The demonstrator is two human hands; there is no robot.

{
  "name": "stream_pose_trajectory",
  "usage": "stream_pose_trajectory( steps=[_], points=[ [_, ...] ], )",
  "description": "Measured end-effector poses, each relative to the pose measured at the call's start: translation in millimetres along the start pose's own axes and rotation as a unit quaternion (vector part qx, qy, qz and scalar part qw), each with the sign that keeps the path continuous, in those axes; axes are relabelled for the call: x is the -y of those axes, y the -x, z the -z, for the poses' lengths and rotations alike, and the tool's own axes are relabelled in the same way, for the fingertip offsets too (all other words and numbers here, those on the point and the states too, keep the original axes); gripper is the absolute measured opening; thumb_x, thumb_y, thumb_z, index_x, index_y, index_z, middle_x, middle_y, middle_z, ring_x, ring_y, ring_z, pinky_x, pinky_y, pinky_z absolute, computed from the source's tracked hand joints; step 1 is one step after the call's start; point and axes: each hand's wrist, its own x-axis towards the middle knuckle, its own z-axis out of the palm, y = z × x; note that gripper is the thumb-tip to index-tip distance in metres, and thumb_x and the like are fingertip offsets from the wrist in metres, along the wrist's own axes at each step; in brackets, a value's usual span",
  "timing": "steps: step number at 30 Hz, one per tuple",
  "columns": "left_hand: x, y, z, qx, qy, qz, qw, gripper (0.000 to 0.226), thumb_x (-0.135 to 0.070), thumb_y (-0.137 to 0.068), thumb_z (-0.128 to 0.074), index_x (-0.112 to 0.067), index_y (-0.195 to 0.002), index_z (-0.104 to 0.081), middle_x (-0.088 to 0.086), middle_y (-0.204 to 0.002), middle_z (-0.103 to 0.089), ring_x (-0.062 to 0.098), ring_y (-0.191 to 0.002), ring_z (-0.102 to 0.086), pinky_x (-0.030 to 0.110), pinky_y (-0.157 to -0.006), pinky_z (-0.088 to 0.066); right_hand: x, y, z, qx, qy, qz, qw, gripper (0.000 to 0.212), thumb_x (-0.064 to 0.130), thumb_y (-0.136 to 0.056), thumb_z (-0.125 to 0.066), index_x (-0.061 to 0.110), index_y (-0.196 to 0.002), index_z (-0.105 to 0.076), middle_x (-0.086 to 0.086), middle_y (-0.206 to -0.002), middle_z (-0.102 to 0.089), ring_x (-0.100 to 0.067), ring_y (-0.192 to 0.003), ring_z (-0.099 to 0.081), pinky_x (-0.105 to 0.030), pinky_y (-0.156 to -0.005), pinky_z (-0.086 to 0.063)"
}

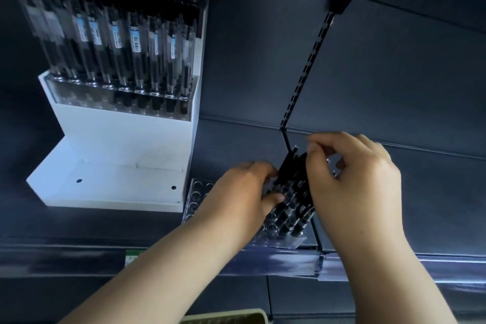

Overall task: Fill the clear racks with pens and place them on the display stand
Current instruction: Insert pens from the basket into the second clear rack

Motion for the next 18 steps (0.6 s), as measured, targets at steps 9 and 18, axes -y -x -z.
stream_pose_trajectory(
  steps=[9, 18],
  points=[
    [-15, 69, 53, -0.031, -0.263, -0.098, 0.959, 0.023, -0.022, -0.075, -0.072, -0.011, -0.096, -0.070, 0.006, -0.087, -0.067, 0.030, -0.085, -0.063, 0.035, -0.070, -0.051, 26, 52, 11, 0.030, 0.029, 0.086, 0.995, 0.014, 0.014, -0.082, -0.061, 0.013, -0.090, -0.072, -0.004, -0.082, -0.067, -0.029, -0.077, -0.055, -0.038, -0.069, -0.047],
    [41, 191, 41, 0.194, -0.361, 0.037, 0.911, 0.034, -0.013, -0.088, -0.050, -0.020, -0.122, -0.049, 0.001, -0.115, -0.052, 0.025, -0.115, -0.046, 0.037, -0.087, -0.042, 28, 149, -4, 0.285, 0.068, 0.068, 0.954, 0.019, 0.018, -0.086, -0.059, 0.014, -0.100, -0.070, -0.005, -0.095, -0.064, -0.027, -0.094, -0.055, -0.037, -0.075, -0.050]
  ],
)
